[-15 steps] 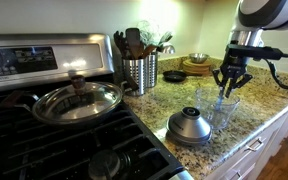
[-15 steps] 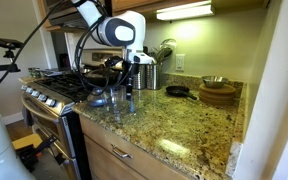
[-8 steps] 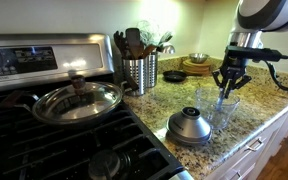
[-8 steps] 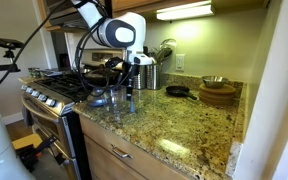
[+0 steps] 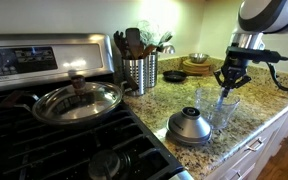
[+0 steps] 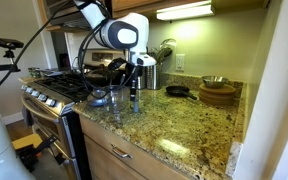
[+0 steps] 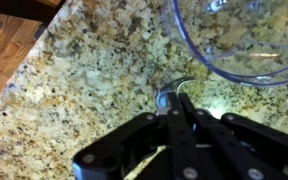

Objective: Place the blender blades upright in the cup then close the cup

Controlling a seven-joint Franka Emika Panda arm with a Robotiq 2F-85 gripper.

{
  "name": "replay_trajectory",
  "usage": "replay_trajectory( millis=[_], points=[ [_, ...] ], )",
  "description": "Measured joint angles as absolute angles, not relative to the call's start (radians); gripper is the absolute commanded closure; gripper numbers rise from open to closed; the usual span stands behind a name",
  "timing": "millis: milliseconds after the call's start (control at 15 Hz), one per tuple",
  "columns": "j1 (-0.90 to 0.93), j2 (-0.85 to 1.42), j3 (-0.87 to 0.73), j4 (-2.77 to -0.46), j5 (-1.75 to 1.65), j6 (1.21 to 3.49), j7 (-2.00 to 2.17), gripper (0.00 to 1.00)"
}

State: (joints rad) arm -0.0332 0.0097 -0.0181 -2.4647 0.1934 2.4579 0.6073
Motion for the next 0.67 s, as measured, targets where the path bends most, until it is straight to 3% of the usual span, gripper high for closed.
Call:
replay_trajectory(
  millis=[667],
  points=[
    [-0.042,-0.025,-0.026,-2.46,0.166,2.47,0.607,0.92]
  ],
)
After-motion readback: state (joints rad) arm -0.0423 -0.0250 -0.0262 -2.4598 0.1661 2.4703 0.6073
